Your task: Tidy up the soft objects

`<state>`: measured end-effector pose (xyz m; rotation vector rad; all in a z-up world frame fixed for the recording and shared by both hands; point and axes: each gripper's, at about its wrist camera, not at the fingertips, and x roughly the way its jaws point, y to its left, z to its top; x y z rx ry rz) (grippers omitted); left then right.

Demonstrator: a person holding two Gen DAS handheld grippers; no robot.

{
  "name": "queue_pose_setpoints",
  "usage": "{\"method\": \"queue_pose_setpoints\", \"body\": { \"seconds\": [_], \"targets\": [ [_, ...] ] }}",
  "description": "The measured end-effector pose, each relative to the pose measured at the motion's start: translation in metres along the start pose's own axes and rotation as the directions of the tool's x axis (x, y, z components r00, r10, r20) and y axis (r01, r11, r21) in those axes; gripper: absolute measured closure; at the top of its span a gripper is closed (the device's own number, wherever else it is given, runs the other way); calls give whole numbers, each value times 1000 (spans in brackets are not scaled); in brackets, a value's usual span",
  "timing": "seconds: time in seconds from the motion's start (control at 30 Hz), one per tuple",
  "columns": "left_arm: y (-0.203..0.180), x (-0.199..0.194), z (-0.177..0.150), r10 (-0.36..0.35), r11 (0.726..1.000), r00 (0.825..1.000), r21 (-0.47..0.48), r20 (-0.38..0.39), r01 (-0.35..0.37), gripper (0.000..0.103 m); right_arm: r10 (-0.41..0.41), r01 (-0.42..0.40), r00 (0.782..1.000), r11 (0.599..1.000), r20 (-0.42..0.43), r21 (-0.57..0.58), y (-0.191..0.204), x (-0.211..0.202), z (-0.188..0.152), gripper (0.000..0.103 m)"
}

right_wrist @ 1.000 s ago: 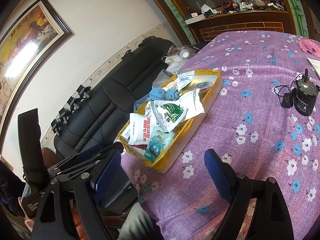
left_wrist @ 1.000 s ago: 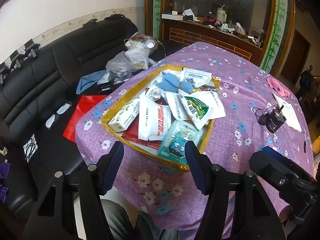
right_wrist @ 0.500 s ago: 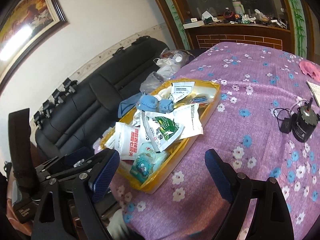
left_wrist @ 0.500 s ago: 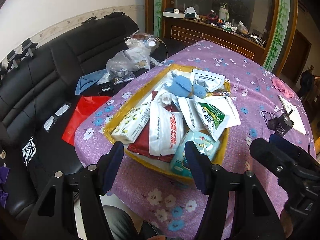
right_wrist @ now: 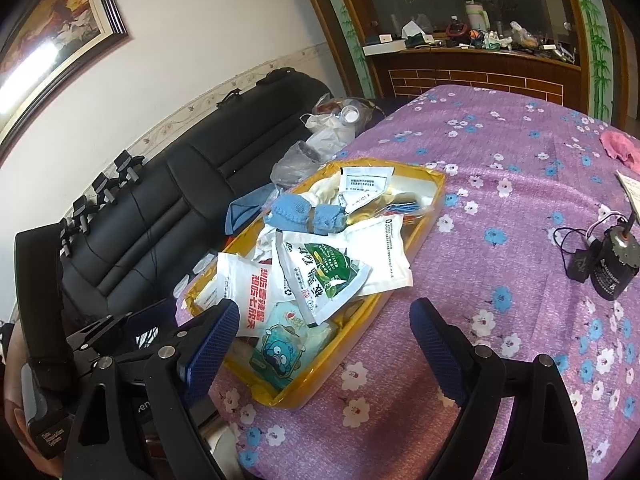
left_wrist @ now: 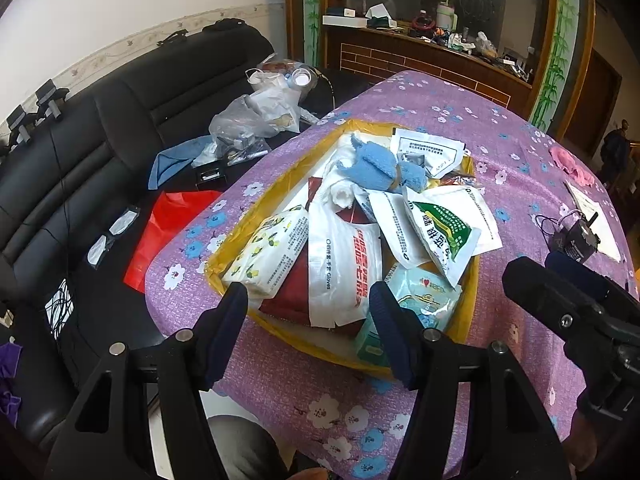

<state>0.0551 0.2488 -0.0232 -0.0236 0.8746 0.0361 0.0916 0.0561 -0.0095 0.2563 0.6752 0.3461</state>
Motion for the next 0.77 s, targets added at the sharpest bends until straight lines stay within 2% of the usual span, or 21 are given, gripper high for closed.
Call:
{"method": "queue_pose_setpoints", "body": {
  "seconds": [0.3,0.77],
  "targets": [
    [1,0,1,21,1000,1000,8,1,-21,40,9,-9,1000,1000,-7,-7,2,2,2,15],
    [-5,-4,3,15,1000,1000,19,10,-15,40,7,-7,1000,1000,-4,-17,4,0,0,15]
  ]
}}
